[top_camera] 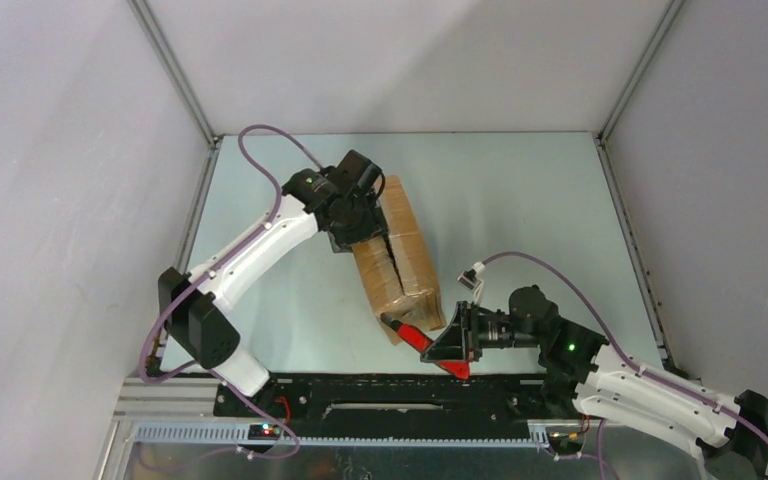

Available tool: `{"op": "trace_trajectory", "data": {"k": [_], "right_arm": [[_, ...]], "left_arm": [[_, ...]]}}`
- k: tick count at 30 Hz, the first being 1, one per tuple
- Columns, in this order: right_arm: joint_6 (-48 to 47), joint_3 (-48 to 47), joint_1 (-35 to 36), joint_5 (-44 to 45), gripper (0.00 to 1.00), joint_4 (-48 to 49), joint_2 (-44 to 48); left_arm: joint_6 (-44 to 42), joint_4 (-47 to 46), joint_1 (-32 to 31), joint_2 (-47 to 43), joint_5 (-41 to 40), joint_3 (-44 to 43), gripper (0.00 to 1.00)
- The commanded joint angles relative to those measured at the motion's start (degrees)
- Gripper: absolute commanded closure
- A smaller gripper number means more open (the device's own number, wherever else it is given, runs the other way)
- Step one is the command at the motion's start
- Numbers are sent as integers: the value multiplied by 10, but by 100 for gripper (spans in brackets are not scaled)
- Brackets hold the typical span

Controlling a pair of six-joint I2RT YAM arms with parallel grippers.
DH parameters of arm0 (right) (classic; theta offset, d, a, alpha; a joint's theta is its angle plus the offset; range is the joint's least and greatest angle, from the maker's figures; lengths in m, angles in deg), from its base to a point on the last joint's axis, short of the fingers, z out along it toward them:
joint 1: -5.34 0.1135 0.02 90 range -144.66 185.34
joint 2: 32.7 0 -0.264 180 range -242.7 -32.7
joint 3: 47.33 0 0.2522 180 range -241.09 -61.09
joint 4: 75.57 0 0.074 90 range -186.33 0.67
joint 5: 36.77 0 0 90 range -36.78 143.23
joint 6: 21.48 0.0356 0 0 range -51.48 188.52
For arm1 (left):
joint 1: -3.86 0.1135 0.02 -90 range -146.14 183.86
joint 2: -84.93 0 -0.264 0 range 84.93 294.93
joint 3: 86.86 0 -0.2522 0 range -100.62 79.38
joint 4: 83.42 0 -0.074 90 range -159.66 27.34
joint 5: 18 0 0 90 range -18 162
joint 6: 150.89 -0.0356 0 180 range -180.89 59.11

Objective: Unpack the express box
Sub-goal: Cut the express box at the center of the board.

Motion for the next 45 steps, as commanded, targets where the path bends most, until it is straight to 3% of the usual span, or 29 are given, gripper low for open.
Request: {"op": "trace_trajectory", "data": {"k": [1,9,16,27,37,45], "right_arm": [[-14,-18,-8,38,100,74,-2],[-25,-4,-7,96,100,116,3],[-36,15,-3,145,100,145,-1],[-39,11,-36,214,100,0,145],[-31,6,-39,181,100,37,115],[-35,-2,-46,188,100,-25,161]], "left_arm": [[46,-16,-1,-22,65,26,100],[81,-44,-1,-36,130,65,100],[80,-39,-6,-39,134,64,100],[9,38,32,-36,108,92,100],[-9,58,39,-44,97,92,100],[-30,89,57,-50,56,79,100]]}}
